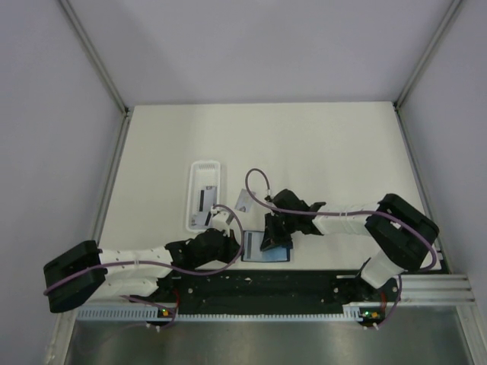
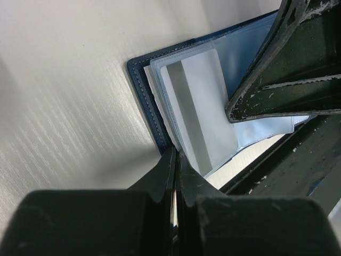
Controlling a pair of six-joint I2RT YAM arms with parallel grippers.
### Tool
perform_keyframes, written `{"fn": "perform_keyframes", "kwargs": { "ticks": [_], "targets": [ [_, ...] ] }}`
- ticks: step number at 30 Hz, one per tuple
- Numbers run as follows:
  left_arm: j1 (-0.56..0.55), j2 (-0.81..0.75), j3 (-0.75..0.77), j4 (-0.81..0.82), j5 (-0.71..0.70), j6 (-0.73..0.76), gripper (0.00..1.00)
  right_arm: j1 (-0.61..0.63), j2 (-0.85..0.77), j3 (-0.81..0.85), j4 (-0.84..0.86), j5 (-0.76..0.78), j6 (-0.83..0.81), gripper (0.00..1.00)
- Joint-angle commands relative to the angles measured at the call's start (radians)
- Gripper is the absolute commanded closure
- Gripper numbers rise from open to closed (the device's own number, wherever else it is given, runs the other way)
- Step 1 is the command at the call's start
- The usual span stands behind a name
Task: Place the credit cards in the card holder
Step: Insert the credit card into the card holder.
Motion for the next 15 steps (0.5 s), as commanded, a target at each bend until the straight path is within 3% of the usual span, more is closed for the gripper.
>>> {"fn": "perform_keyframes", "kwargs": {
  "ticks": [1, 5, 15],
  "targets": [
    [-0.001, 0.015, -0.012, -0.053, -0.012, 0.018, 1.00, 0.025, 0.007, 0.041, 0.061, -0.004, 0.011, 0.91],
    [0.000, 0.012, -0.012, -0.053, -0.009, 0.015, 1.00, 0.024, -0.006, 0.050, 0.084, 0.002, 0.002, 0.89],
    [-0.001, -0.042, -0.020, -0.086, -0.019, -0.005, 1.00, 0.024, -0.193, 0.074, -0.152, 0.190, -0.084, 0.63]
  ]
}}
